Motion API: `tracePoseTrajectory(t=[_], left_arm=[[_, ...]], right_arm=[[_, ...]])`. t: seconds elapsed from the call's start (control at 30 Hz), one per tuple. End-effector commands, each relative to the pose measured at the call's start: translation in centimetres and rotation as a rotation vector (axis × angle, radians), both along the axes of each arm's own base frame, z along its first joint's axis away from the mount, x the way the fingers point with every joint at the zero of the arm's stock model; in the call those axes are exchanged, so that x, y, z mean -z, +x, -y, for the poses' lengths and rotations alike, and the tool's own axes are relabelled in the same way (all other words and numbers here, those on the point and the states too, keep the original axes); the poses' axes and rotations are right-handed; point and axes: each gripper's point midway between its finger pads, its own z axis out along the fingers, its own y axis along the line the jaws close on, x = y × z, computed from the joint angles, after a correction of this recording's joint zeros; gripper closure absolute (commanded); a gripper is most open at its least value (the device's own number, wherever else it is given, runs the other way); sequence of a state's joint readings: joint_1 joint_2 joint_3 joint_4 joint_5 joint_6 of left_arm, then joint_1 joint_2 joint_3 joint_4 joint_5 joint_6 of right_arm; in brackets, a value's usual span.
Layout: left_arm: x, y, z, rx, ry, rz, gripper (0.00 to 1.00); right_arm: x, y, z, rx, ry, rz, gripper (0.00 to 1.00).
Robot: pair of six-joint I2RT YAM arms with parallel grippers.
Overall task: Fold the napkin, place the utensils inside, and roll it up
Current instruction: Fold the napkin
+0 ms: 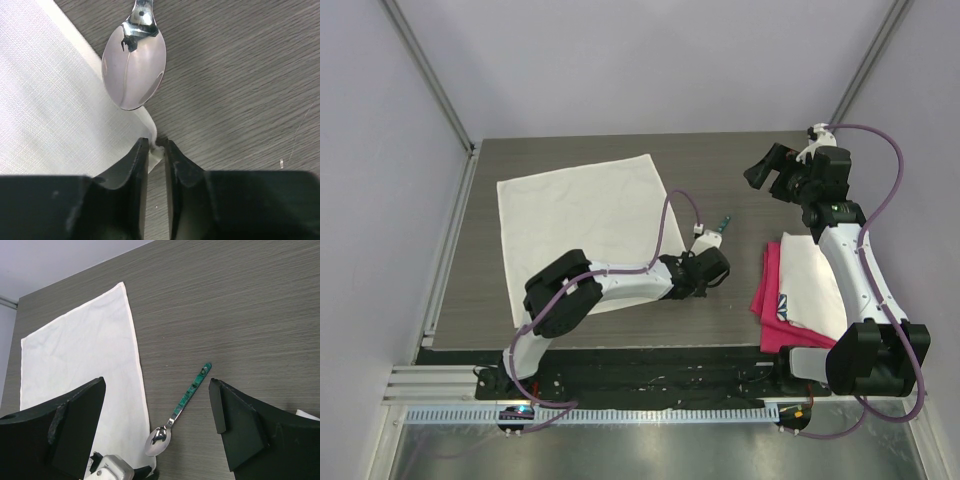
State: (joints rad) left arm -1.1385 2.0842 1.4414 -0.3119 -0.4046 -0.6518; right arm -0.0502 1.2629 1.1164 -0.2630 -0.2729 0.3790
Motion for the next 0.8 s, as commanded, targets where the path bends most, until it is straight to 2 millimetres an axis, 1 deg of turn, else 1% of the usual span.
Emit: tracePoseTrajectory(t=[0.0, 0.03, 0.1, 0.13, 0.17, 0.2, 0.23, 0.3, 0.33, 0.37, 0.43, 0.47, 0.53, 0.57, 0.6, 0.63, 0.67, 0.7, 0.77], left_arm=[[1.2, 0.1, -0.7, -0.031, 0.015, -0.012, 0.82], [1.2, 0.0, -0.5, -0.026, 0.01, -0.016, 0.86], [0.8, 0.0, -0.4, -0.021, -0.002, -0.015, 0.92], [-0.1, 0.2, -0.1, -0.022, -0.027, -0.003, 0.97], [-0.5, 0.1, -0.2, -0.022, -0.035, 0.003, 1.0], [-1.1, 0.2, -0.2, -0.024, -0.047, 0.012, 1.0], [-2.9, 0.5, 0.0, -0.028, -0.085, 0.031, 1.0], [-4.4, 0.8, -0.4, -0.034, -0.117, 0.042, 1.0], [-6.2, 1.3, -0.8, -0.046, -0.153, 0.055, 1.0], [-6.8, 1.3, -1.1, -0.045, -0.176, 0.052, 1.0], [-8.0, 2.0, -2.0, -0.061, -0.214, 0.046, 1.0], [-9.4, 3.0, -3.3, -0.091, -0.246, 0.055, 1.0], [-10.3, 3.6, -4.6, -0.106, -0.278, 0.042, 1.0], [-11.0, 4.8, -6.5, -0.145, -0.293, 0.049, 1.0], [-11.5, 5.0, -7.1, -0.146, -0.315, 0.04, 1.0], [-11.8, 5.5, -8.0, -0.162, -0.327, 0.04, 1.0], [-11.3, 5.7, -9.2, -0.175, -0.32, 0.027, 1.0], [-12.0, 7.2, -11.3, -0.221, -0.333, 0.04, 1.0], [-11.5, 7.8, -13.6, -0.252, -0.316, 0.023, 1.0]], right_arm=[[-1.8, -0.2, 0.0, -0.009, -0.009, 0.062, 0.06], [-1.8, -0.2, 0.0, -0.01, -0.011, 0.063, 0.06], [-1.7, -0.2, 0.0, -0.011, -0.015, 0.062, 0.06], [-1.8, -0.2, 0.0, -0.012, -0.016, 0.064, 0.06], [-1.6, -0.2, 0.0, -0.012, -0.018, 0.06, 0.06], [-1.7, -0.2, 0.1, -0.014, -0.022, 0.064, 0.06], [-1.6, -0.2, 0.1, -0.011, -0.022, 0.061, 0.06], [-1.6, -0.2, 0.1, -0.013, -0.028, 0.061, 0.06], [-1.6, -0.2, 0.1, -0.013, -0.028, 0.061, 0.06], [-1.6, -0.2, 0.1, -0.014, -0.03, 0.059, 0.06], [-1.4, -0.2, 0.2, -0.013, -0.03, 0.056, 0.06], [-1.5, -0.2, 0.2, -0.015, -0.032, 0.057, 0.06], [-1.4, -0.1, 0.2, -0.014, -0.033, 0.055, 0.06], [-1.4, -0.1, 0.2, -0.013, -0.035, 0.056, 0.06], [-1.3, -0.1, 0.2, -0.013, -0.034, 0.053, 0.06], [-1.3, -0.1, 0.2, -0.014, -0.034, 0.053, 0.06], [-1.3, 0.0, 0.2, -0.015, -0.035, 0.053, 0.06], [-1.2, 0.0, 0.2, -0.015, -0.035, 0.05, 0.06], [-1.1, 0.0, 0.2, -0.015, -0.036, 0.047, 0.06]])
